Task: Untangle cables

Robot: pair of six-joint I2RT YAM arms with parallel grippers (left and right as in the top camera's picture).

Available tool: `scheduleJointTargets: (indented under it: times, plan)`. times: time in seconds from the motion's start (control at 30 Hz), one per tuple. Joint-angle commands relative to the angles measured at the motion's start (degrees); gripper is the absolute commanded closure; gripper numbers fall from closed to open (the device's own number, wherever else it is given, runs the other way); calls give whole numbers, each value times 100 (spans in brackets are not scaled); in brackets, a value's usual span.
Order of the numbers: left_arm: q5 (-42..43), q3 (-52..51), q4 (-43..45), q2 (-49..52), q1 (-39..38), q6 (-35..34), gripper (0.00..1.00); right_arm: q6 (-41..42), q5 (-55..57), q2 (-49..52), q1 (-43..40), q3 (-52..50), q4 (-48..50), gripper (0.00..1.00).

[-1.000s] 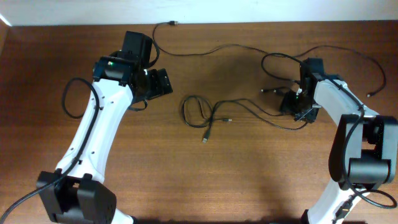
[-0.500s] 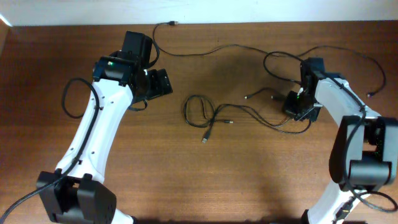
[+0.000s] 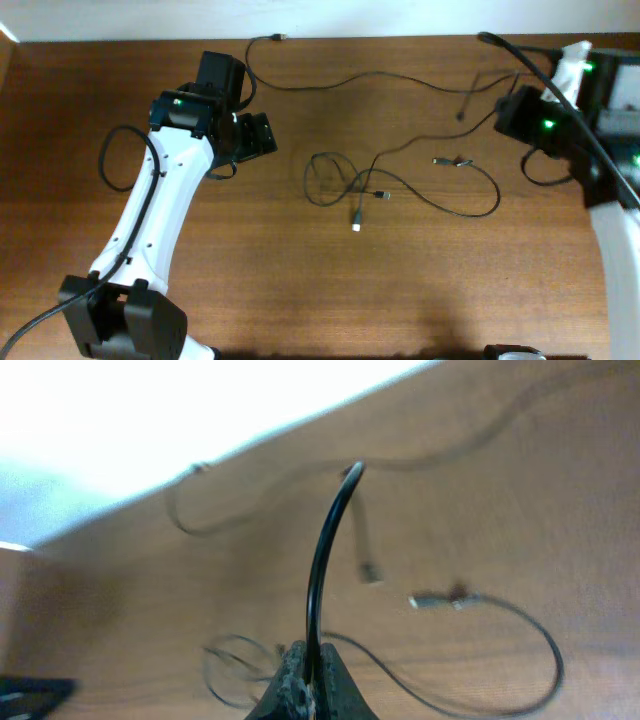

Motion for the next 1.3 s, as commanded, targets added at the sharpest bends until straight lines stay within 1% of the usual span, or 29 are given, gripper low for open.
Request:
scheduleJointTargets:
  times: [0.0, 0.13, 0.23, 0.37, 0.5, 0.57, 0.63, 0.77, 0.9, 0.93, 0.97, 1.03, 1.1, 1.13, 1.27]
  plan:
    - [-50, -4, -11, -74, 2, 70, 1, 26, -199, -435, 0, 341, 107, 96]
    - [142, -7, 0, -74, 2, 70, 1, 76, -824, -658, 0, 455, 542, 96]
    - [162, -4, -7, -74, 4, 72, 1, 389, -1051, -667, 0, 472, 942, 96]
    - [164, -7, -13, -74, 2, 72, 1, 479, -1010, -662, -2, 472, 1213, 96]
    - [275, -4, -13, -74, 4, 72, 1, 476, -780, -654, -7, 472, 1200, 96]
    - [660, -7, -15, -74, 2, 72, 1, 472, -553, -636, -7, 472, 1154, 96]
    - [1416, -7, -20, -74, 2, 72, 1, 474, -337, -625, -4, 472, 1084, 96]
    - [2315, -7, -26, -74, -46, 74, 1, 472, -275, -623, -7, 472, 1027, 96]
    - [2227, -7, 146, -74, -382, 807, 1, 472, -275, -623, -7, 472, 1029, 96]
    - [1980, -9, 219, -74, -527, 1021, 1, 472, -273, -623, -7, 472, 1025, 96]
    - [1506, -11, 275, -66, -697, 1056, 1, 472, -275, -623, -7, 472, 1023, 96]
    - [839, -11, 361, -50, -992, 1058, 1, 452, -273, -623, -7, 472, 1001, 96]
    - [369, -11, 490, -15, -1276, 1215, 1, 450, -271, -623, -7, 470, 951, 96]
    - [284, -11, 566, 15, -1445, 1515, 0, 409, -271, -623, -7, 470, 933, 96]
    - [282, -11, 695, 243, -1891, 2225, 1, 365, -146, -623, -7, 470, 883, 96]
